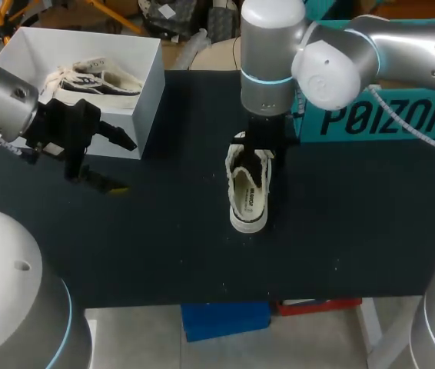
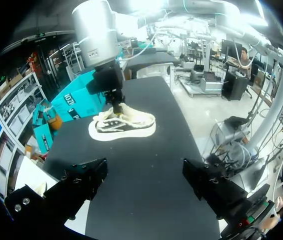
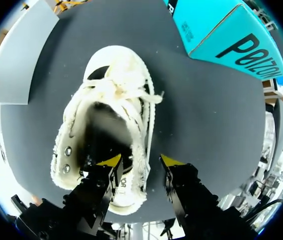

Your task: Take the shoe out of the shoebox, open the shoe tongue, remove and reinsert the insole, then place the shoe into the shoebox

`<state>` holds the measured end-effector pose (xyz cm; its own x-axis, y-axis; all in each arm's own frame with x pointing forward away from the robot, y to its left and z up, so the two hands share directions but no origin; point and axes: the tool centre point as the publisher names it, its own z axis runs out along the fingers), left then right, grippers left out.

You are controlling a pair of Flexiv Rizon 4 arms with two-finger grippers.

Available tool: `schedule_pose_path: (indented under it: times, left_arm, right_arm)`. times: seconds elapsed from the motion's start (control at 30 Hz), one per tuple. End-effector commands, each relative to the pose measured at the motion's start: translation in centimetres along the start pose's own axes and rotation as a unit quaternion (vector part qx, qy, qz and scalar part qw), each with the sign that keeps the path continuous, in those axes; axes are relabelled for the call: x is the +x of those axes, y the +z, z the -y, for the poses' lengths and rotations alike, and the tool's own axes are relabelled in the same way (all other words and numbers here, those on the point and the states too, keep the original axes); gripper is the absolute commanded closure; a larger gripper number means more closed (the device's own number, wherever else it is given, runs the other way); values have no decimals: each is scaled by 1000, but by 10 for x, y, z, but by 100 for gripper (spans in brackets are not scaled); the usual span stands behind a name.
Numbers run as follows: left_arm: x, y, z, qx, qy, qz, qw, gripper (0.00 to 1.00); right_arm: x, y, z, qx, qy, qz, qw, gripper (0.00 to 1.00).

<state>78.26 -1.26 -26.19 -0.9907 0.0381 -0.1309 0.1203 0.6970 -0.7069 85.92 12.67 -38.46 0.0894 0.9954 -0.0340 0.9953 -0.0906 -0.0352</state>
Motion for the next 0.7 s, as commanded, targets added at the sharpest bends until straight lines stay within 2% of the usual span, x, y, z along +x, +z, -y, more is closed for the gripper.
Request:
schedule_pose_path:
  times: [0.03, 0.17, 0.7]
  left_arm:
    - [1, 0, 0, -1, 1, 1, 1000, 0]
    - [1, 0, 0, -1, 1, 1, 1000, 0]
    - [1, 0, 0, -1, 1, 1, 1000, 0]
  right_arm:
    - [2, 12, -4, 3, 2, -2, 1000, 58]
    - [6, 12, -5, 7, 3, 0, 1000, 62]
    - [3, 31, -5, 21, 8, 2, 1000, 66]
